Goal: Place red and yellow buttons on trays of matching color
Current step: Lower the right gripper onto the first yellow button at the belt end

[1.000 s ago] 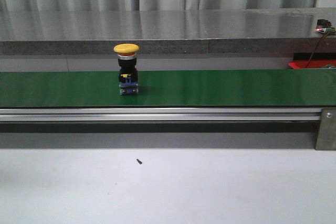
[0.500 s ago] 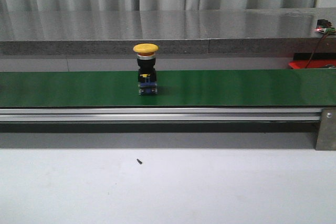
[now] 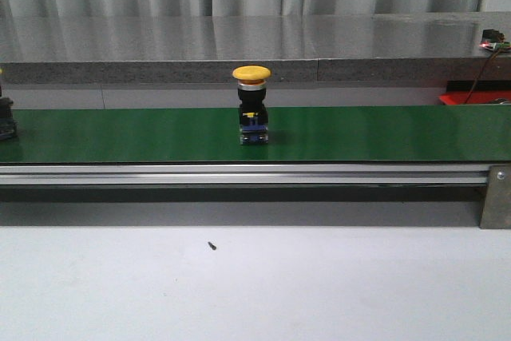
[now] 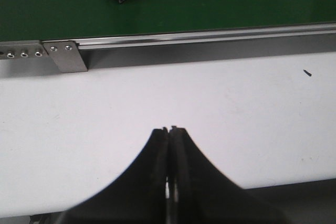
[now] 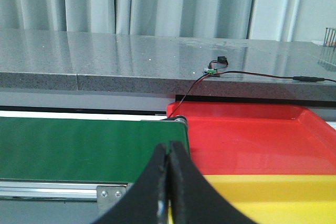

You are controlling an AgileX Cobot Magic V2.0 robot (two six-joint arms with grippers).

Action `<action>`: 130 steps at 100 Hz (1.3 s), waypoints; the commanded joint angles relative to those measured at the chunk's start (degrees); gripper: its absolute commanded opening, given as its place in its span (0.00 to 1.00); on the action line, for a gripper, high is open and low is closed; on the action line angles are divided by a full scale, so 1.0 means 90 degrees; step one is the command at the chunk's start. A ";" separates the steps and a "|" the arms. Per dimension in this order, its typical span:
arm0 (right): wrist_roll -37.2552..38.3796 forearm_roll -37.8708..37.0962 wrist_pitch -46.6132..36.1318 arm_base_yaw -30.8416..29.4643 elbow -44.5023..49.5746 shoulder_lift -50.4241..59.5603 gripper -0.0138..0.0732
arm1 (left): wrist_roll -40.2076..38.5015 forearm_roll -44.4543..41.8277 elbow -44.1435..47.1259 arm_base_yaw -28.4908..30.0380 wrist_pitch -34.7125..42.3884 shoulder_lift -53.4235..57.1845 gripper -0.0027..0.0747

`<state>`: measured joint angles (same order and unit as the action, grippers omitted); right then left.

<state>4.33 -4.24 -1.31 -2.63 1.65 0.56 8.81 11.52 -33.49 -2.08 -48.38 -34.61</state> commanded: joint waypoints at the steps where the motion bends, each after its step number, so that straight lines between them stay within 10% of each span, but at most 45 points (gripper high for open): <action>1: -0.0025 0.0016 -0.0540 -0.0002 -0.0117 0.0124 0.08 | -0.0080 0.0064 -0.0102 -0.0054 0.0359 0.0134 0.01; 65: -0.0038 -0.0009 0.1859 0.0078 -0.3658 -0.3570 0.08 | -0.0080 0.0077 -0.0102 -0.0054 0.0301 0.0168 0.01; 102: -0.0047 0.0064 0.3829 0.1303 -0.6008 -0.6398 0.09 | -0.0080 0.0077 -0.0102 -0.0054 0.0301 0.0168 0.01; 130: -0.0047 0.0389 0.4989 0.2080 -0.7599 -0.8213 0.57 | -0.0080 0.0077 -0.0102 -0.0054 0.0301 0.0168 0.01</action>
<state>4.33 -1.59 42.99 15.20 -61.55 -71.33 8.81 11.52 -32.90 -2.08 -48.60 -32.92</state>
